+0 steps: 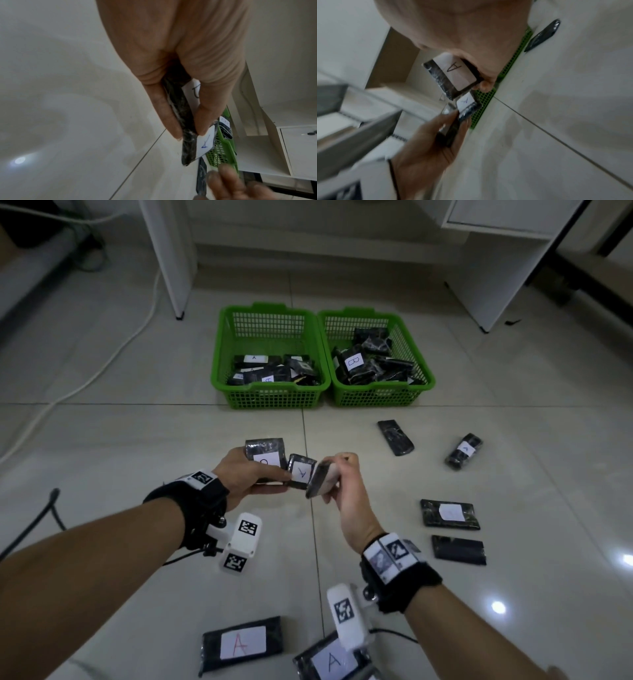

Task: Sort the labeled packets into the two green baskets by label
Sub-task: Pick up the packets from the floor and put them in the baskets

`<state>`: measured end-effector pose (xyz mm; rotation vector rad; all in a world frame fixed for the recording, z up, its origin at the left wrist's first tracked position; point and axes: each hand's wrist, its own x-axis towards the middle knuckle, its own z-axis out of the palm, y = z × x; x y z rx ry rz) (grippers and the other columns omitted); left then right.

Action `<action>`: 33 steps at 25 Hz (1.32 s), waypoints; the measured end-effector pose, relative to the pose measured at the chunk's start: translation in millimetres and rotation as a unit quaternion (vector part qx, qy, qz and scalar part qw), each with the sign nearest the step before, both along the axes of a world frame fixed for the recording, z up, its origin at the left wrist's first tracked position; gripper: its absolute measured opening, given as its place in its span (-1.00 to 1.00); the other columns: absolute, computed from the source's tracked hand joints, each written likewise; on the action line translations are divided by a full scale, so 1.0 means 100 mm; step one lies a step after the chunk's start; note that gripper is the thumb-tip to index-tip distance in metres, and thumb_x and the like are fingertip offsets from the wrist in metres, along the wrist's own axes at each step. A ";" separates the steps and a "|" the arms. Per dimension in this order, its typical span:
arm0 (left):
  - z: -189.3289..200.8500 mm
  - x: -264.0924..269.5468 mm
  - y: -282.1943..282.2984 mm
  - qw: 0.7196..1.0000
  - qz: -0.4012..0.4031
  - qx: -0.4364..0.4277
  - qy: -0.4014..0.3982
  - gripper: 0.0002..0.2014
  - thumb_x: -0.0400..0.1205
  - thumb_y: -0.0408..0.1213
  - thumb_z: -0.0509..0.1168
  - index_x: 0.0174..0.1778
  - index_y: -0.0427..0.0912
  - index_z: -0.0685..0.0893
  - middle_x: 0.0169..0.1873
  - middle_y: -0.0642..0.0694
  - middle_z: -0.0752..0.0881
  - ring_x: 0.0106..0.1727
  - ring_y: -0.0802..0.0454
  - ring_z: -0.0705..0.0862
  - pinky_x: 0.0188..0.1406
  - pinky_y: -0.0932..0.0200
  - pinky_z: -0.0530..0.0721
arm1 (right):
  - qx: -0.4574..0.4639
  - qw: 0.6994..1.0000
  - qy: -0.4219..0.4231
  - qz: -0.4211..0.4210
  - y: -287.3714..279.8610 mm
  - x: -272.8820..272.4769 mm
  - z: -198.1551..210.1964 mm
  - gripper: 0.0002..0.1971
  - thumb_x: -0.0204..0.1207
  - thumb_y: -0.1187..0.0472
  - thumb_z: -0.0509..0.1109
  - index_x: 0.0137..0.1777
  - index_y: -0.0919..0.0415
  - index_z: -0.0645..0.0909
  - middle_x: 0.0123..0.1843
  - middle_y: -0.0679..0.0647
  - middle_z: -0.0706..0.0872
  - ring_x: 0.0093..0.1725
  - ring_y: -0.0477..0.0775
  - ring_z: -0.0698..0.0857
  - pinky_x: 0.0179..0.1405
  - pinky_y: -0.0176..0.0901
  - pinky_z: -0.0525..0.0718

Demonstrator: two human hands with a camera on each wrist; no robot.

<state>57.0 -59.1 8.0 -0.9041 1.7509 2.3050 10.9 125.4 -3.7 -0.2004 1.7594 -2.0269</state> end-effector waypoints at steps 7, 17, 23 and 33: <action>0.13 -0.19 -0.11 0.997 0.054 0.007 0.046 -0.52 0.39 -0.66 0.50 0.25 -0.55 0.62 0.04 -0.35 0.81 0.01 -0.27 0.82 -0.10 -0.01 0.83 | -0.011 0.986 -0.147 0.075 0.05 -0.60 0.03 -0.94 0.69 0.41 0.36 0.00 0.36 0.66 -0.03 0.30 0.77 -0.17 0.17 0.72 -0.29 -0.06 0.70; 0.24 -0.83 -0.32 0.983 0.176 0.007 0.058 -0.71 0.59 -0.58 0.34 0.24 -0.45 0.61 0.14 -0.37 0.76 0.10 -0.28 0.79 0.04 -0.17 0.80 | 0.109 0.993 -0.027 0.022 -0.69 -1.76 0.29 -0.82 0.64 0.28 0.46 0.19 0.30 0.66 0.14 0.21 0.80 -0.02 0.13 0.79 -0.15 -0.10 0.78; -0.02 -1.15 -0.29 0.952 0.245 -0.172 0.066 -0.85 0.56 -0.47 0.46 0.00 -0.33 0.67 -0.06 -0.36 0.81 -0.13 -0.33 0.82 -0.04 -0.34 0.78 | 0.339 0.900 0.268 0.047 -1.44 -2.81 0.41 -0.84 0.59 0.14 0.47 0.04 0.23 0.74 0.08 0.18 0.83 0.10 0.20 0.77 0.13 -0.10 0.68; 0.13 -2.29 -0.05 0.940 0.233 -0.227 0.100 -0.62 0.52 -0.51 0.49 0.23 -0.29 0.61 0.06 -0.26 0.80 0.05 -0.18 0.79 0.06 -0.13 0.79 | 0.238 0.908 0.208 0.276 -0.75 -3.44 0.49 -0.66 0.55 0.01 0.55 0.29 0.05 0.75 0.13 0.03 0.84 0.09 0.03 0.81 -0.16 -0.04 0.77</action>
